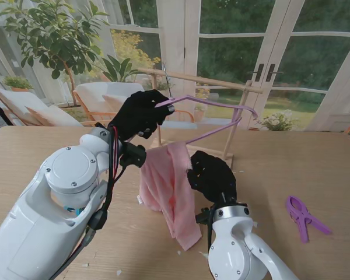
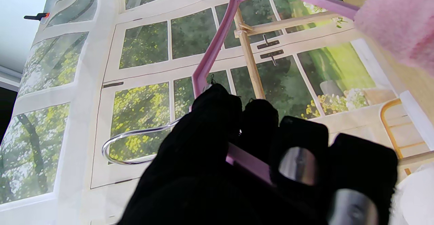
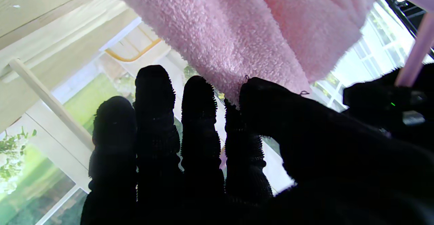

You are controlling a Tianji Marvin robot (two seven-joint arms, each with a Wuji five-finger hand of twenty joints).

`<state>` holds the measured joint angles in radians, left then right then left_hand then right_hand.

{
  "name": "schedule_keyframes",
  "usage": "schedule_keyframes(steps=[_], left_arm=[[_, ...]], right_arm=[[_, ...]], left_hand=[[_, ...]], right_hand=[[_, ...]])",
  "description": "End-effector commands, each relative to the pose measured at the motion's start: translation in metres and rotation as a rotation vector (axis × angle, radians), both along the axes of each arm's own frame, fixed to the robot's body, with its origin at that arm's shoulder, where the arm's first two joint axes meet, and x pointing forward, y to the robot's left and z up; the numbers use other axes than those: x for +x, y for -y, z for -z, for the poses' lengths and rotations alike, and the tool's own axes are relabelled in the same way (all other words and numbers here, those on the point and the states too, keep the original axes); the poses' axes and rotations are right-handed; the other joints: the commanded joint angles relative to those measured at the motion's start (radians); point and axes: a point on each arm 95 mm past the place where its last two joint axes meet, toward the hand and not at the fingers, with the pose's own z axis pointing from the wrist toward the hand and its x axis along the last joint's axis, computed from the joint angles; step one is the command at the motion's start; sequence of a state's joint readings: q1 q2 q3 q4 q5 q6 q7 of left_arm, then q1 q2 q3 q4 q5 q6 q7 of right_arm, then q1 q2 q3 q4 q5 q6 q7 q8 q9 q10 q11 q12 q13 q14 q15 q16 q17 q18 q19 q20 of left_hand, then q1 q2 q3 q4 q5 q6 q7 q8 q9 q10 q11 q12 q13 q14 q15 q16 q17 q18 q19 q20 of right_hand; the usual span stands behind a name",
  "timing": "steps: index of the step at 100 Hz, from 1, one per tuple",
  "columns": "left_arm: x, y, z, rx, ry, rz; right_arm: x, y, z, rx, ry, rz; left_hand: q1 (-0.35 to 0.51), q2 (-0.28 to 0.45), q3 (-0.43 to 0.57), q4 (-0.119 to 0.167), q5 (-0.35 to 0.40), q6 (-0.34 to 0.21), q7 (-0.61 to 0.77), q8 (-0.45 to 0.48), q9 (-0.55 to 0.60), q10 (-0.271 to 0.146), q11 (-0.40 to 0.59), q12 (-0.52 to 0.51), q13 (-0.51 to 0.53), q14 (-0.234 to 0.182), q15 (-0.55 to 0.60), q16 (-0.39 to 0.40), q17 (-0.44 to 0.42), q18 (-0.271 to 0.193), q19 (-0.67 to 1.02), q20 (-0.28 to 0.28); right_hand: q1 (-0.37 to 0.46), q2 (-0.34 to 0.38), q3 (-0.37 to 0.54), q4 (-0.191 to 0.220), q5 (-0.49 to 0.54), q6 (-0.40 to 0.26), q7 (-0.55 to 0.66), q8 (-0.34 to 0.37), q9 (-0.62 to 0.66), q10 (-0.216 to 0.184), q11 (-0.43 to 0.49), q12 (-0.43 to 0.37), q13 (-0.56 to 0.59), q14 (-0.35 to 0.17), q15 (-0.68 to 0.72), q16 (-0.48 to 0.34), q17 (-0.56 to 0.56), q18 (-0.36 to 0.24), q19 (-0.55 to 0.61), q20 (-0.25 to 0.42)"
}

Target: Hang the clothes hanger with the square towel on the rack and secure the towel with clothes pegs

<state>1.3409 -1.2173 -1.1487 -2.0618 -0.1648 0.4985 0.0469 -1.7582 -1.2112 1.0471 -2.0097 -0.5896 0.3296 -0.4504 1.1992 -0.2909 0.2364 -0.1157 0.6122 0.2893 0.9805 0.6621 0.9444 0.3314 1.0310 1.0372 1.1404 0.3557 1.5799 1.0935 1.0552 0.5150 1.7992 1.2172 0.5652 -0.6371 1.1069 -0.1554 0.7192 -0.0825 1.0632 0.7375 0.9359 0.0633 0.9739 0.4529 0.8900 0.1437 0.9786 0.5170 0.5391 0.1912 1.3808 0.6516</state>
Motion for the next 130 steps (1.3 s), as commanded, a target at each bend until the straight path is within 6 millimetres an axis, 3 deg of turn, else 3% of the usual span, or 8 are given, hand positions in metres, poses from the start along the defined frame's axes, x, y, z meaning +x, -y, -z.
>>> schedule_keyframes(steps=[1,32,57,76,110,115,123,130], left_arm=[[-0.001,0.001,0.003,0.006,-0.004,0.02],[-0.003,-0.002,0.022,0.061,-0.024,0.044],[-0.006,-0.013,0.025,0.063,-0.022,0.093],[-0.008,-0.021,0.022,0.023,-0.027,0.136],[-0.01,-0.026,0.012,-0.036,-0.035,0.154],[-0.01,-0.026,0.011,-0.039,-0.033,0.155],[-0.01,-0.026,0.008,-0.045,-0.031,0.153],[-0.01,-0.025,0.005,-0.052,-0.028,0.147]], right_arm=[[-0.004,-0.004,-0.011,0.031,0.02,-0.014],[0.0,0.001,-0.05,0.077,0.107,0.054],[0.009,0.025,-0.066,0.096,0.103,0.184],[0.011,0.042,-0.061,0.064,0.055,0.255],[0.016,0.056,-0.029,-0.016,-0.06,0.284],[0.015,0.056,-0.026,-0.024,-0.064,0.283],[0.014,0.057,-0.024,-0.047,-0.061,0.279],[0.011,0.058,-0.023,-0.063,-0.061,0.27]], left_hand=[[0.055,0.034,-0.007,0.044,0.015,-0.058,0.043,0.005,0.013,0.013,0.011,0.013,0.079,0.071,0.067,-0.006,0.026,-0.117,0.295,0.071],[0.054,0.032,-0.004,0.044,0.017,-0.056,0.039,0.002,0.013,0.013,0.011,0.013,0.079,0.071,0.067,-0.006,0.026,-0.115,0.295,0.071],[0.051,0.029,-0.002,0.044,0.023,-0.061,0.038,0.002,0.013,0.013,0.011,0.013,0.079,0.071,0.067,-0.006,0.026,-0.114,0.295,0.072],[0.048,0.027,0.001,0.044,0.027,-0.065,0.036,0.002,0.015,0.011,0.01,0.012,0.079,0.071,0.067,-0.006,0.025,-0.113,0.295,0.073],[0.043,0.024,0.007,0.042,0.03,-0.067,0.034,0.005,0.023,0.006,0.006,0.011,0.087,0.067,0.067,-0.006,0.025,-0.114,0.295,0.078],[0.042,0.024,0.008,0.042,0.03,-0.067,0.034,0.005,0.023,0.006,0.005,0.011,0.088,0.066,0.067,-0.006,0.025,-0.114,0.295,0.079],[0.041,0.024,0.01,0.042,0.03,-0.067,0.033,0.006,0.024,0.006,0.005,0.012,0.088,0.066,0.067,-0.006,0.025,-0.115,0.295,0.08],[0.042,0.023,0.011,0.041,0.03,-0.067,0.033,0.006,0.024,0.006,0.004,0.012,0.088,0.066,0.067,-0.006,0.026,-0.116,0.295,0.08]], right_hand=[[0.021,0.028,0.053,0.029,0.004,-0.012,0.046,0.055,-0.003,0.016,0.058,0.022,0.035,-0.003,0.046,0.019,0.015,-0.013,0.059,0.01],[0.035,0.092,-0.014,0.026,-0.039,0.014,0.056,0.086,-0.014,0.016,0.131,0.065,0.053,-0.013,0.118,0.042,0.037,-0.025,0.113,0.004],[0.048,0.116,-0.055,0.019,-0.047,0.032,0.053,0.078,-0.006,0.007,0.166,0.082,0.068,-0.013,0.156,0.052,0.049,-0.027,0.141,0.004],[0.045,0.108,-0.061,0.02,-0.035,0.038,0.048,0.061,0.015,0.011,0.188,0.091,0.093,-0.012,0.189,0.061,0.073,-0.026,0.171,0.008],[0.041,0.097,-0.066,0.017,-0.035,0.034,0.031,0.022,0.009,0.01,0.167,0.076,0.077,-0.006,0.179,0.053,0.062,-0.029,0.168,-0.003],[0.025,0.09,-0.074,0.011,-0.044,0.038,0.018,-0.013,-0.007,0.01,0.14,0.063,0.055,-0.005,0.153,0.044,0.046,-0.027,0.153,-0.011],[-0.081,0.066,-0.062,0.014,-0.111,0.076,-0.044,-0.106,-0.097,0.021,0.057,0.067,-0.019,0.005,0.066,0.028,0.005,-0.024,0.105,-0.018],[-0.204,0.138,-0.073,0.095,-0.118,0.13,-0.246,-0.066,-0.193,0.036,-0.015,0.037,-0.098,0.013,-0.021,0.014,-0.036,-0.024,0.058,-0.011]])
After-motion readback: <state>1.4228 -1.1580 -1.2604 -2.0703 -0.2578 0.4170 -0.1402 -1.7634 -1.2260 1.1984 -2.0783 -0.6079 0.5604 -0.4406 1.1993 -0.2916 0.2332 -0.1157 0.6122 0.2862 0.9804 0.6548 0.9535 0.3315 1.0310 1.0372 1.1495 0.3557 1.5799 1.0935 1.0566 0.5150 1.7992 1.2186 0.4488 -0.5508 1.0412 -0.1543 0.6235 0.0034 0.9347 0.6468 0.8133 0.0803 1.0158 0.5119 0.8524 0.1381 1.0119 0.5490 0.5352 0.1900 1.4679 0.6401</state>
